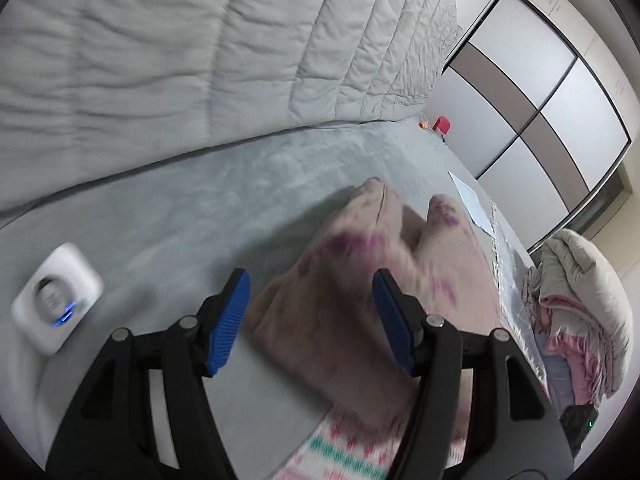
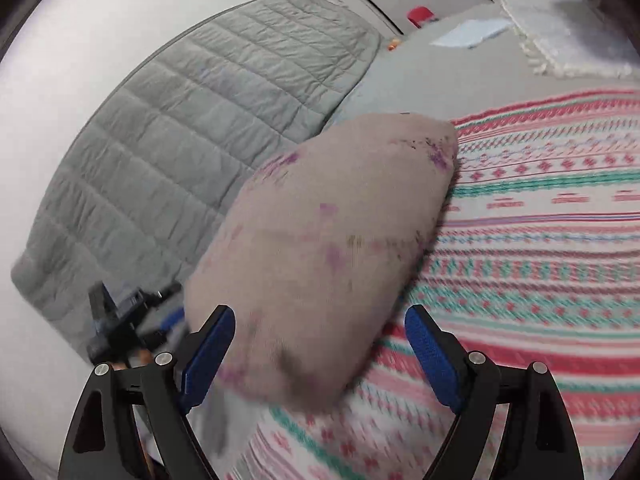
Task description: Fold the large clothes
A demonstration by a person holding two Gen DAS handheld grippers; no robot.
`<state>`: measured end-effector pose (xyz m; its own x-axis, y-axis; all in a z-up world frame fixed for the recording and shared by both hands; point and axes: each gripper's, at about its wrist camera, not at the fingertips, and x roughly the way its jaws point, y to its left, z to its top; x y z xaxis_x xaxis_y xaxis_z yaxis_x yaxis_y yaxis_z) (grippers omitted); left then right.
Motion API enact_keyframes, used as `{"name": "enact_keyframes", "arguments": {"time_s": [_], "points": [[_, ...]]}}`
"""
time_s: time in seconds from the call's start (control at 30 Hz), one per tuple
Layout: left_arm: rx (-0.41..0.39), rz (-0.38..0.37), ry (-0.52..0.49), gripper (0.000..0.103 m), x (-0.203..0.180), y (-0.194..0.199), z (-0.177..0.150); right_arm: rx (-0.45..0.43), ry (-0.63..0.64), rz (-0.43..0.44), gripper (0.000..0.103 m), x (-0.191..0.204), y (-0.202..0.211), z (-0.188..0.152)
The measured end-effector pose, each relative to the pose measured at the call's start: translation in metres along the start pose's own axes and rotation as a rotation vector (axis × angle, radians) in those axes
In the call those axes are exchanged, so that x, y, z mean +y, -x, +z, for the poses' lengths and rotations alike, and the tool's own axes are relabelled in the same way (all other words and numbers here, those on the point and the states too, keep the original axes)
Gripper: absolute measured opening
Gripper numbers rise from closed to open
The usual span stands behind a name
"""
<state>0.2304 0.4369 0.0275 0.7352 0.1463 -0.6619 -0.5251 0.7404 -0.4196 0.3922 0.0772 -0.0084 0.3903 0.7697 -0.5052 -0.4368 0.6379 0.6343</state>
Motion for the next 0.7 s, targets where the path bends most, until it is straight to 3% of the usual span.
{"name": "enact_keyframes", "arguments": {"time_s": [0.13,0.27,0.3,0.37,0.5,0.7], "points": [[-0.028,0.010,-0.059,0.067,-0.014,0.042,-0.050,0.007,0.062,-0.052,0.088,0.008,0.064,-0.050],[-0.026,-0.029,-0.112,0.070,-0.040,0.086,-0.114,-0.033,0.085,-0.084,0.088,0.022,0.126,-0.091],[-0.026,-0.036,-0.151,0.073,-0.050,0.099,-0.132,-0.052,0.104,-0.084,0.088,0.031,0.142,-0.100],[-0.046,-0.028,-0.240,0.088,-0.069,0.120,-0.161,-0.076,0.151,-0.087,0.089,0.047,0.163,-0.113],[-0.118,0.032,-0.407,0.097,-0.089,0.160,-0.211,-0.124,0.284,-0.106,0.095,0.083,0.195,-0.147],[-0.198,0.165,-0.422,0.098,-0.077,0.191,-0.245,-0.197,0.383,-0.185,0.097,0.096,0.212,-0.193]]}}
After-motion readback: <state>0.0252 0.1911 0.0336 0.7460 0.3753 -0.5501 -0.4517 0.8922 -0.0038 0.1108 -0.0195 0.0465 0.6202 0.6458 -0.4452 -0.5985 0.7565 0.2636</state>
